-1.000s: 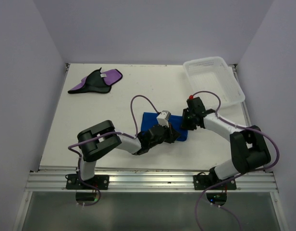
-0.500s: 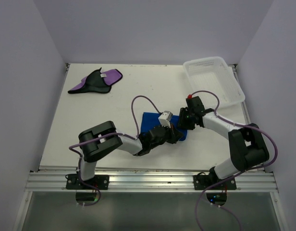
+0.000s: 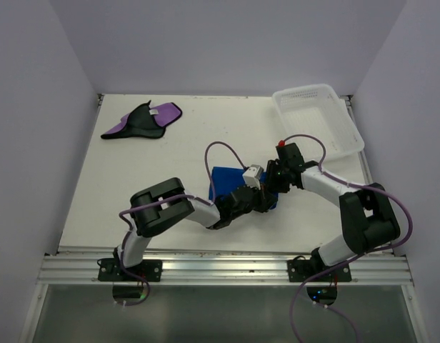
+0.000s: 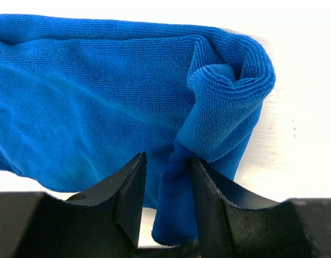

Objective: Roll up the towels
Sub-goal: Roll the towel

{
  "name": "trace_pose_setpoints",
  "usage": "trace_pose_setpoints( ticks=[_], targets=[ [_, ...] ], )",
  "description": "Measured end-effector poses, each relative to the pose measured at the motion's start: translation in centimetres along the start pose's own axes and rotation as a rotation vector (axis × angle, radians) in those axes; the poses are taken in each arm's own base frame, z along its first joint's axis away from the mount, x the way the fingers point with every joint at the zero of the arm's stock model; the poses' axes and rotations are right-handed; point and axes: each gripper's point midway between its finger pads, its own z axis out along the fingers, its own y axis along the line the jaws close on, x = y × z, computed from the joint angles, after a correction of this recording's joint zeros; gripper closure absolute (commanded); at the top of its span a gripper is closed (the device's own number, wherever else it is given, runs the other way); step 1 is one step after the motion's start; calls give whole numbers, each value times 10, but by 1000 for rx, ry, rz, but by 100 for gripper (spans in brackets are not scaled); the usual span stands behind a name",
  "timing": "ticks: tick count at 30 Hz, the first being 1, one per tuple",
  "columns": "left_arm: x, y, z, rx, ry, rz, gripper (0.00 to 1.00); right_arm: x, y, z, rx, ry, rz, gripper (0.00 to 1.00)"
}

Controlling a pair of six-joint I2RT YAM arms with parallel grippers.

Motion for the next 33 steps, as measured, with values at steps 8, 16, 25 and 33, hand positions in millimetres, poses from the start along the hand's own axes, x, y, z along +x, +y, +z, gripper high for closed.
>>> trace_pose_setpoints(
  ticks=[8,16,25,33],
  targets=[
    [6,18,1,-70,-2,-26,100,0,0,0,-1,1,-8,57],
    [16,36,-9,-123,-5,-107,100,-2,4,-4,-13,8,-10,48],
    [17,39,-14,-127,-14,-173,100,-11,13,-18,-49,-5,-5,37],
    [21,46,-33,-137,-15,-210,100,-53,0,-62,-107,-188,120,50]
  ],
)
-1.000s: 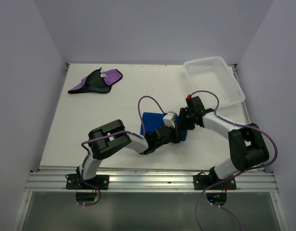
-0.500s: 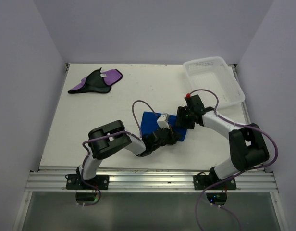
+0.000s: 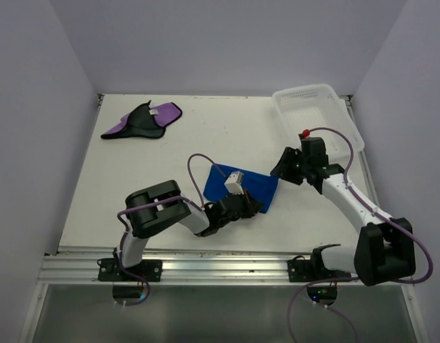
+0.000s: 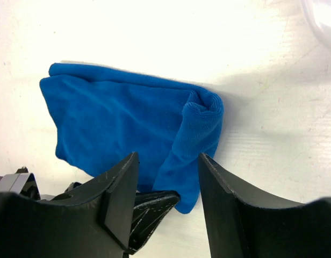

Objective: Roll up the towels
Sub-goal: Roll the towel

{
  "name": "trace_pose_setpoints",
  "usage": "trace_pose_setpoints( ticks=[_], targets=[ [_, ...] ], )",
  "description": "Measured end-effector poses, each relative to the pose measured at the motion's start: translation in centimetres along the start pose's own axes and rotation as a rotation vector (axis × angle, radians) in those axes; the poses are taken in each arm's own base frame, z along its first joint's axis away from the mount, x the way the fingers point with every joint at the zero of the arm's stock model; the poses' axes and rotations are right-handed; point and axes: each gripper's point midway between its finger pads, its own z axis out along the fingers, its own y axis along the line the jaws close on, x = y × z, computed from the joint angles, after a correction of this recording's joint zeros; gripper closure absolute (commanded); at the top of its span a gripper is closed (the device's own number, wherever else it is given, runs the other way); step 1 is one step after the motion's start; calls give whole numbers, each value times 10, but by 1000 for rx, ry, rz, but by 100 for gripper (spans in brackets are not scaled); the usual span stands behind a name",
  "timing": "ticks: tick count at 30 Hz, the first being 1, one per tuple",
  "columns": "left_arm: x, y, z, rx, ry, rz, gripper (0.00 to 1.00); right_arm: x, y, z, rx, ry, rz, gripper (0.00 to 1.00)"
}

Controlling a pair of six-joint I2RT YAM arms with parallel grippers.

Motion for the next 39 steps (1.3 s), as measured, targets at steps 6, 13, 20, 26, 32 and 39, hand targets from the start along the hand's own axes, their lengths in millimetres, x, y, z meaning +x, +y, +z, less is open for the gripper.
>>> trace_pose_setpoints(
  ticks=[6,13,20,26,32,39],
  targets=[
    [2,1,-4,-4,0,-4,100,27,-26,-6,-5,-18,125,56],
    [3,3,-12,-12,3,1,100,78,-68,12,-20,28,386,47],
    [4,4,-16,-16,4,2,100,71,-54,22,-205,-51,468,43],
    [4,5,-17,-18,5,3,100,67,-47,27,-289,-80,479,43],
    [4,5,-19,-19,5,4,100,62,-38,36,-365,-78,484,42],
    [4,6,-21,-22,6,5,100,60,-34,40,-415,-75,470,42]
  ],
)
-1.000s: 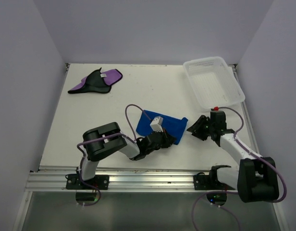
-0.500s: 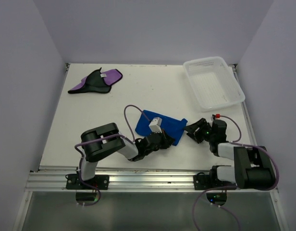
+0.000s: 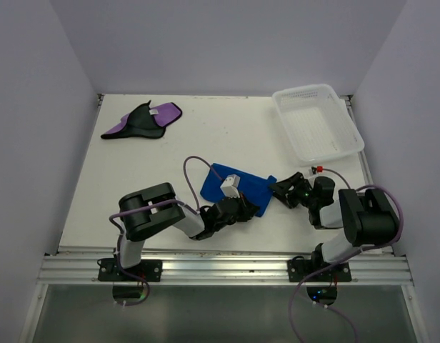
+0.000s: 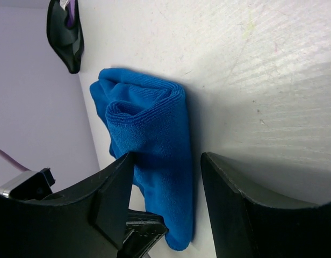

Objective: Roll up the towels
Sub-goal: Roll the towel

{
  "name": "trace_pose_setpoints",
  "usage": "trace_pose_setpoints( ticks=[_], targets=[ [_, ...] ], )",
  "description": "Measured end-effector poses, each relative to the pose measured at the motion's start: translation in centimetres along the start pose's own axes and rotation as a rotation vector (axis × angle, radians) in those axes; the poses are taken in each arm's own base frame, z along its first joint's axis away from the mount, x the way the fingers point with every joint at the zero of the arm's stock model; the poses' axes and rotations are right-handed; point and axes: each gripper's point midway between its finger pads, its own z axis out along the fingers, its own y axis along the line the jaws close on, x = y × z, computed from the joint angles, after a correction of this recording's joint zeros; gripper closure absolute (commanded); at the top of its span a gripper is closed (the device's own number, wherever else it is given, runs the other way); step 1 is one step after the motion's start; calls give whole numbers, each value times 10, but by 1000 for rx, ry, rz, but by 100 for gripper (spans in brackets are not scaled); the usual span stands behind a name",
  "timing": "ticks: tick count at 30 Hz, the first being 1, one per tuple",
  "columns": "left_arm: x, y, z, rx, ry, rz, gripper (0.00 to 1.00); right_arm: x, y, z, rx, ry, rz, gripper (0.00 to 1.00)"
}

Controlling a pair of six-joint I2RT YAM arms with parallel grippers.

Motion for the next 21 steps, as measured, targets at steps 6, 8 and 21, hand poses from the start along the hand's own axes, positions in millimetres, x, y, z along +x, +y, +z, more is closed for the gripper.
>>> trace_pose_setpoints(
  ticks=[6,8,21],
  targets=[
    [0,0,0,-1,1,0,100,4,2,8,-65,39,-8,43],
    [0,0,-1,-2,1,1,100,5,3,11,-91,45,-13,43],
    [0,2,-3,-11,3,3,100,15,15,23,-191,75,-53,51]
  ],
)
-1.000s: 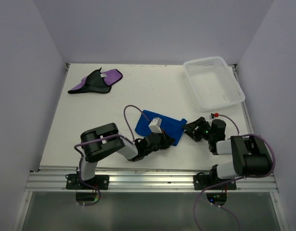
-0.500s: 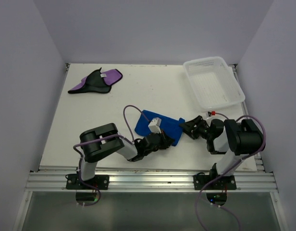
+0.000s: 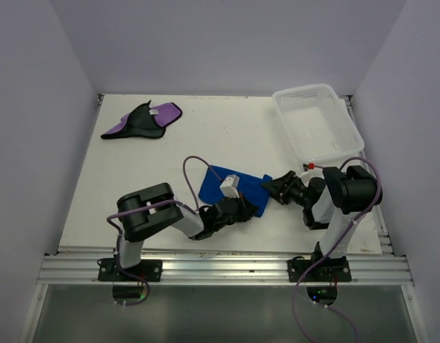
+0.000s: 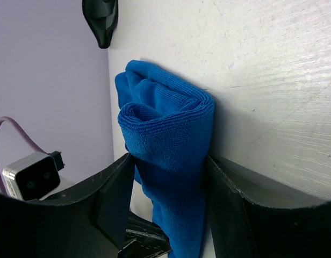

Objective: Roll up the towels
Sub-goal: Roll the towel

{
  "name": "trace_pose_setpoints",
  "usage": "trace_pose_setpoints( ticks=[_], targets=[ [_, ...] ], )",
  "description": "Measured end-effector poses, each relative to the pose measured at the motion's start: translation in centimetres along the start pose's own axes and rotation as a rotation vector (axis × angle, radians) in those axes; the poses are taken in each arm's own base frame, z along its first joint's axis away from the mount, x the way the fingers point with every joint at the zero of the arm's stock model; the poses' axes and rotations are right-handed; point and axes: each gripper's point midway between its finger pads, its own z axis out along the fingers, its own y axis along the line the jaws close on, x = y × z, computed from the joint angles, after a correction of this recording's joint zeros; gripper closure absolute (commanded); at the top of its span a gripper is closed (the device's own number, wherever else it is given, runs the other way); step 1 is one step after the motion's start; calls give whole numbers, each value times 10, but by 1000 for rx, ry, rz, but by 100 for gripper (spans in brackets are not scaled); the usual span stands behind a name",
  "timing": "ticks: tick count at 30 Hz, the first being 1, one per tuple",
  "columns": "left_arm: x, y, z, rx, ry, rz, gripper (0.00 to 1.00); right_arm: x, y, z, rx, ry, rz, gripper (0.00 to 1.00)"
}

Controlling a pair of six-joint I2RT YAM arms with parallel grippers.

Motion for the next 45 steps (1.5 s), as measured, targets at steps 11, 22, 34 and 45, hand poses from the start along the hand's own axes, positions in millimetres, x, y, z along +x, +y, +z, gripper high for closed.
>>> trace_pose_setpoints(
  ticks=[11,22,34,45],
  targets=[
    [0,1,-2,-9,4,3,100,3,-4,10,29,23,-21,75],
    [-2,2,-3,-16,-1,5,100,6,-7,26,226,83,-149,98],
    [-6,9,-28,-38,12,23,100,-4,-10,23,464,127,-282,100],
    [-16,8,-57,-34,13,46,100,-17,-9,16,750,136,-485,100]
  ],
)
